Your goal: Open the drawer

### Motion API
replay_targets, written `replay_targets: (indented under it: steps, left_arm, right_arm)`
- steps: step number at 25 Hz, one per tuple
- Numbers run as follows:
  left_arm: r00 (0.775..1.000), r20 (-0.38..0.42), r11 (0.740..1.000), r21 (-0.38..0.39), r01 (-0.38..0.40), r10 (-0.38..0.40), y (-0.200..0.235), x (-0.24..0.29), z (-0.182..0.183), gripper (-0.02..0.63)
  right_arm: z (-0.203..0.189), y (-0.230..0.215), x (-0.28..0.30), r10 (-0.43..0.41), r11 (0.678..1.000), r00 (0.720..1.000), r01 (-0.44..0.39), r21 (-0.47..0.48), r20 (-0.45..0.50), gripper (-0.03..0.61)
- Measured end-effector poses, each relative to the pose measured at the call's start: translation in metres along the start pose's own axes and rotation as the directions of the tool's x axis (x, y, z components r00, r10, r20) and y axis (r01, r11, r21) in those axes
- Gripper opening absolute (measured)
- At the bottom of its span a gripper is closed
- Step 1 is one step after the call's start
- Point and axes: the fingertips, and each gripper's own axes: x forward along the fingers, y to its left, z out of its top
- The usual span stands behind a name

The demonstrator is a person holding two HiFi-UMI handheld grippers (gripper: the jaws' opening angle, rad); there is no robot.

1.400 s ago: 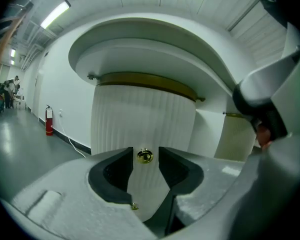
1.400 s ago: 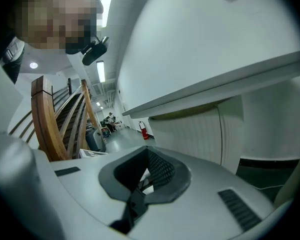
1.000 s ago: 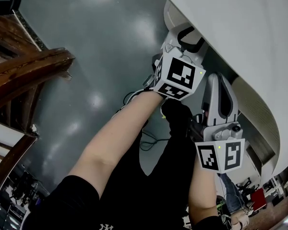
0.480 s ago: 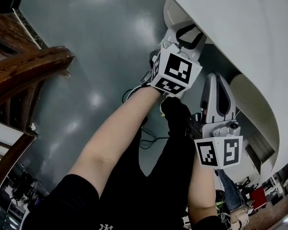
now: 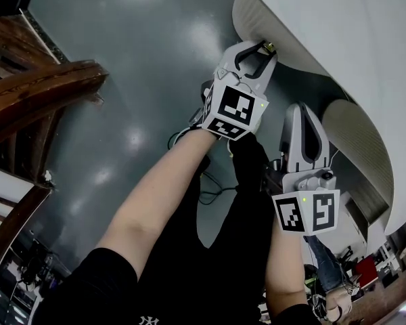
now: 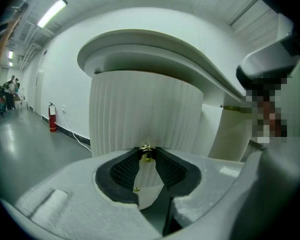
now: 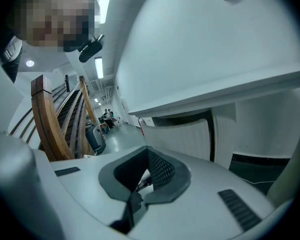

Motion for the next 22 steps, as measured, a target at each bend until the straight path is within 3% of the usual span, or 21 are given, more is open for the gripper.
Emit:
replay_targets:
  steps: [22]
  left_arm:
    - [0.99, -0.136, 1.0, -0.009, 0.019, -0.02, -0.008, -0.107, -0.049, 0.107]
  right_arm:
    - [-0.001, 0.068, -0.042, 0.023, 1.0, 0.998, -0.023, -0.002, -0.051, 0.015]
